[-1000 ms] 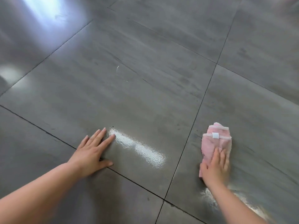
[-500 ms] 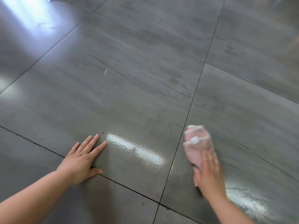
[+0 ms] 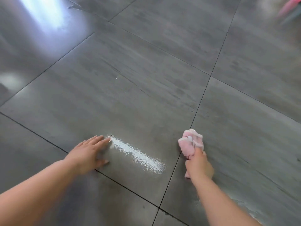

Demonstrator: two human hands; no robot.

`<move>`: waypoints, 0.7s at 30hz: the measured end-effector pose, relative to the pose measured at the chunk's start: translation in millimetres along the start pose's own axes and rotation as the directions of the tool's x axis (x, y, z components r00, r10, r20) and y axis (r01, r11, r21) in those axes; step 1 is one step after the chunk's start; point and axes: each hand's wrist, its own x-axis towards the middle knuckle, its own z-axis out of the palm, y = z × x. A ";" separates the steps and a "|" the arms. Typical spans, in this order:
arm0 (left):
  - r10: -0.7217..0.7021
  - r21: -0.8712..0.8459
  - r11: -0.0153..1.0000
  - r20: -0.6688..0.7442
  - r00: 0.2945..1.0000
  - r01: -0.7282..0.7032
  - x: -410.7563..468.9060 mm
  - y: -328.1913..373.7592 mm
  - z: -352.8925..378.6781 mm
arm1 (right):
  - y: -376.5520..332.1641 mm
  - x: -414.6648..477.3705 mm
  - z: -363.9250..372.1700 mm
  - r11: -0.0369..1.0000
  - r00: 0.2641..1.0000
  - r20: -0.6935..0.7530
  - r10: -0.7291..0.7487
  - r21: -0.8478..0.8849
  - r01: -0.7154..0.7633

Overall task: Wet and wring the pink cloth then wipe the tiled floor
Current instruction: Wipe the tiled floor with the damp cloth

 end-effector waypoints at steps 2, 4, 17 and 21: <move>-0.039 -0.099 0.994 -0.036 0.999 0.035 -19.5 0.8 -20.5 | -0.5 0.1 -36.2 0.917 0.984 0.115 0.138 0.360 -0.171; -0.085 -0.206 0.975 -0.019 0.996 0.079 -50.2 3.9 -44.0 | -8.0 -17.1 -79.4 0.814 0.978 0.148 0.149 0.543 -0.206; -0.134 -0.859 0.502 0.032 0.990 0.096 -326.7 68.3 -362.9 | -175.3 -274.4 -419.1 0.445 0.786 0.538 -0.303 0.810 -0.383; -0.003 -0.967 0.248 0.060 0.998 0.058 -378.5 77.0 -453.1 | -220.4 -317.4 -504.3 0.378 0.632 0.533 -0.562 0.845 -0.377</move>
